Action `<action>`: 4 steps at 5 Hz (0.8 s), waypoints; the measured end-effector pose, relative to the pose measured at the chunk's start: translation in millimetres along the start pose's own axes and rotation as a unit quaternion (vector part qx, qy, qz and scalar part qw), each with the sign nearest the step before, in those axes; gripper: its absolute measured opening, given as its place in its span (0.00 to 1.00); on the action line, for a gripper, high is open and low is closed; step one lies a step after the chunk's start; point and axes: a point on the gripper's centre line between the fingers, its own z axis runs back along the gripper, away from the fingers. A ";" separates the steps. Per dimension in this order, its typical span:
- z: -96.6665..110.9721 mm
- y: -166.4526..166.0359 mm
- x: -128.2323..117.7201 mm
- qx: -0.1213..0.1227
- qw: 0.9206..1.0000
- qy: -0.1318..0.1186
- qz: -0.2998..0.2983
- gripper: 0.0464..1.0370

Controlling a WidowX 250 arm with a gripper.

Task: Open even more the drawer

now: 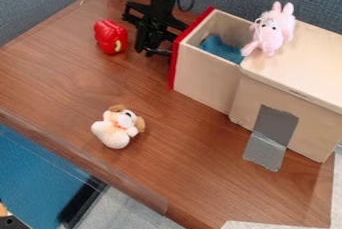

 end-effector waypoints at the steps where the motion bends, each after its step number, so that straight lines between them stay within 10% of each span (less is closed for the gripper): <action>1: -0.1 -0.1 -0.1 -0.002 1.000 0.001 0.002 0.15; 4: 31.2 1.0 9.9 -0.020 0.999 -0.030 0.006 0.94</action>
